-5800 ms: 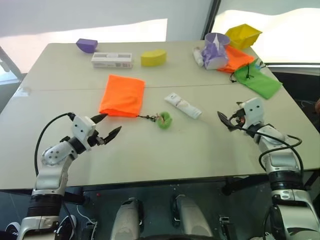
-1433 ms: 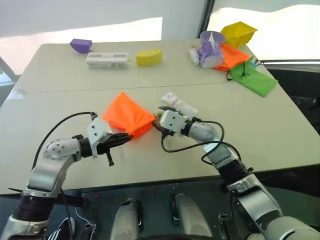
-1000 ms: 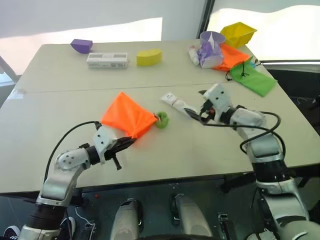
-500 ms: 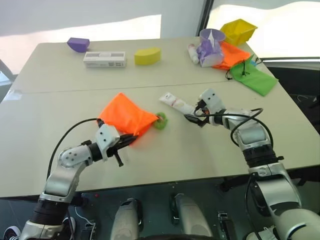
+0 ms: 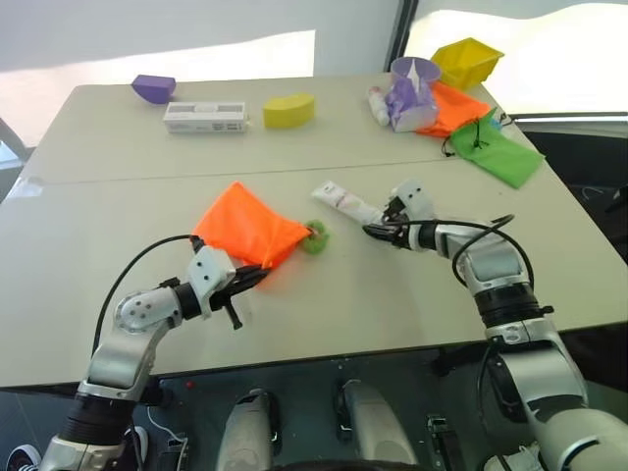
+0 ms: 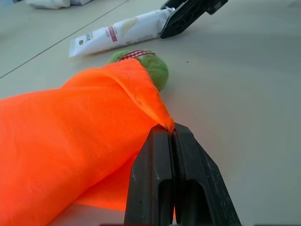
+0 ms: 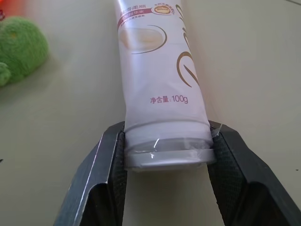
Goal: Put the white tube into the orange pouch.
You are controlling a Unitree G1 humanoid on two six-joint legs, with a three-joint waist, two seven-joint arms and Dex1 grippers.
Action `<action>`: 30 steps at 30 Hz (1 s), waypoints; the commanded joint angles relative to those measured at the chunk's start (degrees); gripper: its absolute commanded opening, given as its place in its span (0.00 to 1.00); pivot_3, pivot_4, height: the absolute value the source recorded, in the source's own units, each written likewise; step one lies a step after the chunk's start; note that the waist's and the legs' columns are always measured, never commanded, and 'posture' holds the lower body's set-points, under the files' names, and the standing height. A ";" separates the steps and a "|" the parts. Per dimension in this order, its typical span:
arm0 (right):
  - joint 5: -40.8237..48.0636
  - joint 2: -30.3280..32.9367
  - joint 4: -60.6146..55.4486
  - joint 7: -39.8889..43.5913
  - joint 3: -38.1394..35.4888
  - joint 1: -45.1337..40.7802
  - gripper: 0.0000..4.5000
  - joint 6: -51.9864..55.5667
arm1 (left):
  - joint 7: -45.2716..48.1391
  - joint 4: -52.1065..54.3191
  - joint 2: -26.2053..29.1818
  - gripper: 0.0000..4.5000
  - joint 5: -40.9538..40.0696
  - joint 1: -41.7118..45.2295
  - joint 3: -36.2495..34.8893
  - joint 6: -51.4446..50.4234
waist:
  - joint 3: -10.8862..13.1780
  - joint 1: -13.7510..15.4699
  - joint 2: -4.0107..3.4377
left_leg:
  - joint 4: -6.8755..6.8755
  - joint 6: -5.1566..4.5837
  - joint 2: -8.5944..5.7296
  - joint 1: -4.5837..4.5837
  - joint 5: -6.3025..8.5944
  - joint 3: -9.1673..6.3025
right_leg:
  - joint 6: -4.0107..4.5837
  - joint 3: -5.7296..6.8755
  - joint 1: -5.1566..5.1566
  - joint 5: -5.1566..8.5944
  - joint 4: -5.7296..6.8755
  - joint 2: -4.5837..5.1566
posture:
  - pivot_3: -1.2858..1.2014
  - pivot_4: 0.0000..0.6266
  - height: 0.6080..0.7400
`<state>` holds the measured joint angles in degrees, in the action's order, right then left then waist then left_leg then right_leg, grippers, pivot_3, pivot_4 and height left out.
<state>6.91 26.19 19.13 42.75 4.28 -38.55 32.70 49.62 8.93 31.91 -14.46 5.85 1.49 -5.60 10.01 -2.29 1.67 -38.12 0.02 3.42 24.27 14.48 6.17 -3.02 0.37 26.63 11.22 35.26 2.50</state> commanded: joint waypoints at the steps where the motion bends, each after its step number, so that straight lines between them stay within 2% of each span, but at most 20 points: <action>1: 5.10 3.64 -13.03 3.28 -4.45 4.15 0.40 1.93 | -0.12 2.17 -0.02 0.00 -0.68 0.04 -0.27 0.44 | 0.00 0.22 0.00 | 0.00 0.00 0.01 0.00 0.00 -0.01 | -0.01 0.00 0.00 0.01 0.00 0.00 | 0.52 0.24 1.00; 5: 14.95 11.07 -31.98 11.74 -8.43 14.75 0.40 7.90 | -0.52 2.34 -0.40 0.00 -1.02 0.36 -0.70 0.07 | 0.02 1.66 -0.03 | 0.01 0.00 0.03 0.07 0.00 -0.01 | -0.09 0.01 0.03 0.06 -0.03 0.06 | 0.52 0.24 1.00; 8: 20.00 16.02 -43.08 15.78 -8.76 23.79 0.40 10.51 | -0.61 3.51 -1.01 0.00 -0.79 -0.68 0.23 0.31 | 0.01 1.68 -0.01 | 0.01 0.01 0.03 0.05 0.01 -0.04 | -0.11 0.02 -0.02 0.08 -0.06 0.09 | 0.52 0.24 1.00; 10: 21.77 17.23 -49.47 15.55 -7.37 30.67 0.40 11.86 | -0.75 3.07 -0.95 0.00 0.31 -1.57 0.51 1.31 | -0.01 1.56 0.02 | 0.01 0.02 0.04 -0.12 0.02 -0.07 | -0.10 0.04 -0.18 0.09 -0.10 0.09 | 0.52 0.24 1.00; 12: 20.54 14.66 -52.25 11.06 -3.47 33.53 0.40 12.93 | -2.10 1.87 -1.51 0.00 -0.90 0.02 -1.33 -0.04 | 0.00 1.33 0.04 | 0.01 0.04 0.06 -0.24 0.03 -0.08 | -0.11 0.04 -0.25 0.10 -0.10 0.08 | 0.52 0.24 1.00; 18: 13.36 6.34 -43.76 0.74 3.55 28.42 0.40 9.53 | -1.15 4.18 -0.63 0.00 -1.84 -1.84 -0.90 -1.17 | 0.01 0.90 0.05 | 0.00 0.24 0.08 -0.58 0.14 -0.08 | 0.11 0.05 -0.30 -0.06 -0.19 0.06 | 0.52 0.24 1.00; 23: 12.88 1.72 -39.34 -1.29 4.09 24.08 0.40 6.10 | -0.29 5.13 0.25 0.00 -3.70 -1.31 -1.43 -3.70 | 0.02 1.16 0.05 | 0.01 0.25 0.08 -0.55 0.15 -0.03 | 0.20 0.13 -0.29 -0.11 -0.36 0.13 | 0.52 0.24 1.00; 27: 10.99 1.89 -37.69 0.08 6.52 23.20 0.40 4.19 | -0.82 5.37 -0.31 0.00 -3.46 -1.18 -0.95 -3.60 | 0.01 1.43 0.06 | 0.02 0.07 0.08 -0.52 0.05 0.02 | 0.30 0.13 -0.25 -0.17 -0.22 0.16 | 0.52 0.24 1.00; 30: 9.41 2.73 -36.90 0.82 8.74 22.32 0.40 3.37 | -1.62 5.95 -0.74 0.00 -3.37 -0.92 -0.94 -3.98 | 0.01 1.52 0.06 | 0.11 0.05 0.06 -0.31 0.08 0.03 | 0.07 0.14 -0.08 -0.01 -0.19 0.14 | 0.52 0.24 1.00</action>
<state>16.90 28.36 -16.76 42.79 12.49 -15.10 37.87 48.30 12.36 31.27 -17.02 4.31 0.93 -9.76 10.02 -0.77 1.72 -38.01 0.05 3.45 24.04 14.57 6.19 -2.98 0.52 26.61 11.22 35.08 2.62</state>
